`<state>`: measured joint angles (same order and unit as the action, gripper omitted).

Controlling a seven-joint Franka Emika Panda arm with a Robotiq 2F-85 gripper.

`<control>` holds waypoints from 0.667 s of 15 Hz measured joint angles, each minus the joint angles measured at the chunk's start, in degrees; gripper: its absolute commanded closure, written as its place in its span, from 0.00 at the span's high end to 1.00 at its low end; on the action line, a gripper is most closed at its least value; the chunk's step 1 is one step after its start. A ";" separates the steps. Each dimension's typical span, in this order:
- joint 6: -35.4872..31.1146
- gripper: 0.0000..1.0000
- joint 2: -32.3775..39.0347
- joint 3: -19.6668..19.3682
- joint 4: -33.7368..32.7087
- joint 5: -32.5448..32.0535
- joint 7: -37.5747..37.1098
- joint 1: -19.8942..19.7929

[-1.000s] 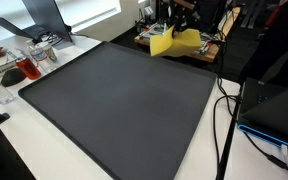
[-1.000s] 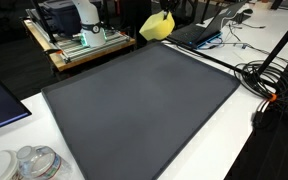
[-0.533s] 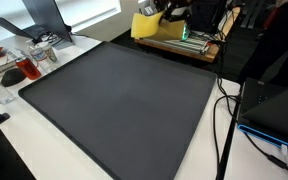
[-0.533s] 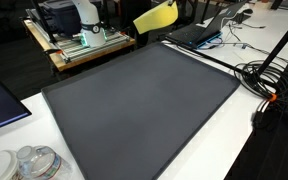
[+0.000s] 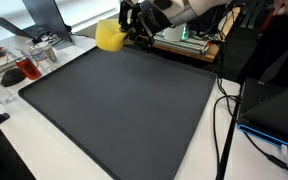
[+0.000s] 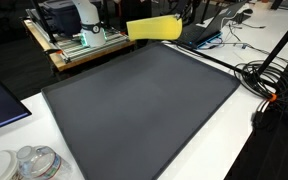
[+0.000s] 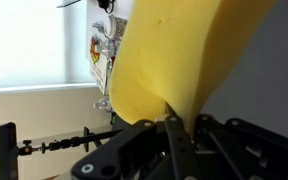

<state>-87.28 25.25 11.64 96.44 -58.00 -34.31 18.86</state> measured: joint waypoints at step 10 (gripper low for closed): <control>-2.93 0.03 12.03 -2.80 -7.57 -2.31 10.08 -0.07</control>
<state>-90.21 37.28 8.83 88.87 -60.31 -24.23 18.79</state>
